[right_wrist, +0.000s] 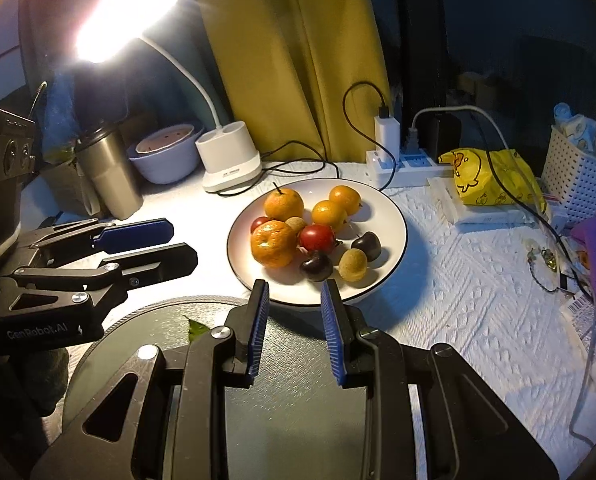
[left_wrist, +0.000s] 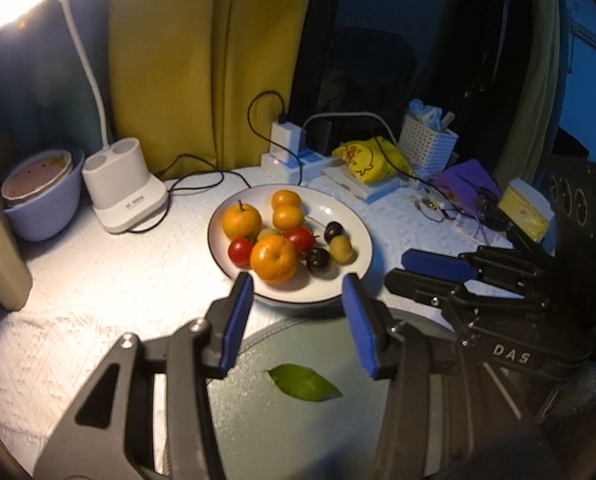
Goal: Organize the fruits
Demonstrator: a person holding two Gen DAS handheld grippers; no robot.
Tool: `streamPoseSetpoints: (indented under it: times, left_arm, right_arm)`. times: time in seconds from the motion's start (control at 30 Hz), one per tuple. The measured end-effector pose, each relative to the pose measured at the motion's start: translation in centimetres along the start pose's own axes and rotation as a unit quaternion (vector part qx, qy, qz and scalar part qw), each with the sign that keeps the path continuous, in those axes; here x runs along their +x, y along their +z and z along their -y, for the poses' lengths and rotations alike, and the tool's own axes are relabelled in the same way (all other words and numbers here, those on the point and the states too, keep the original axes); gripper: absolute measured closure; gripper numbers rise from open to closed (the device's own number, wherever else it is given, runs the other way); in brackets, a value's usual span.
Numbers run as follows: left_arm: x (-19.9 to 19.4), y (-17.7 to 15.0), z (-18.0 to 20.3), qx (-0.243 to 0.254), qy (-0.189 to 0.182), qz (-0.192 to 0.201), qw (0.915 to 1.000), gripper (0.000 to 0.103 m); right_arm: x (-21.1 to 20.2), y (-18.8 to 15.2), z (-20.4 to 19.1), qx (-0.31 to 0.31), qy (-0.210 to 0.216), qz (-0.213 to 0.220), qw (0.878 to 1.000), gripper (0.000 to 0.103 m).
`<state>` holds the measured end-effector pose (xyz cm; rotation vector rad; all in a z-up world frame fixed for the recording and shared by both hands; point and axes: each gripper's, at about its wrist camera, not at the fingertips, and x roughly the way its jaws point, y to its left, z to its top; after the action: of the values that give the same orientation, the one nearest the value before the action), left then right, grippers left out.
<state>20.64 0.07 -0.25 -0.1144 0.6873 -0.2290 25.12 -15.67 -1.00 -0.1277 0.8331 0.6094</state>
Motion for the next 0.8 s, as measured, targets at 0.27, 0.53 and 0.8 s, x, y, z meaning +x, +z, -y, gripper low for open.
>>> streamPoseSetpoints:
  times: [0.27,0.53,0.8]
  left_arm:
    - [-2.8,-0.7,0.3,0.001,0.004,0.015,0.9999,0.055]
    - [-5.6,-1.3,0.9,0.003,0.008,0.031,0.9995,0.055]
    - [-8.2,-2.5,1.7,0.005,0.007,0.045,0.9989,0.055]
  right_arm:
    - [-2.2,-0.3,-1.4,-0.010,-0.002,0.014,1.000,0.075]
    - [-4.3,-0.8,-2.6,-0.017,-0.003,0.026,1.000,0.075]
    - [-6.5,-1.5,-3.9,-0.024,-0.009,0.040,0.999,0.075]
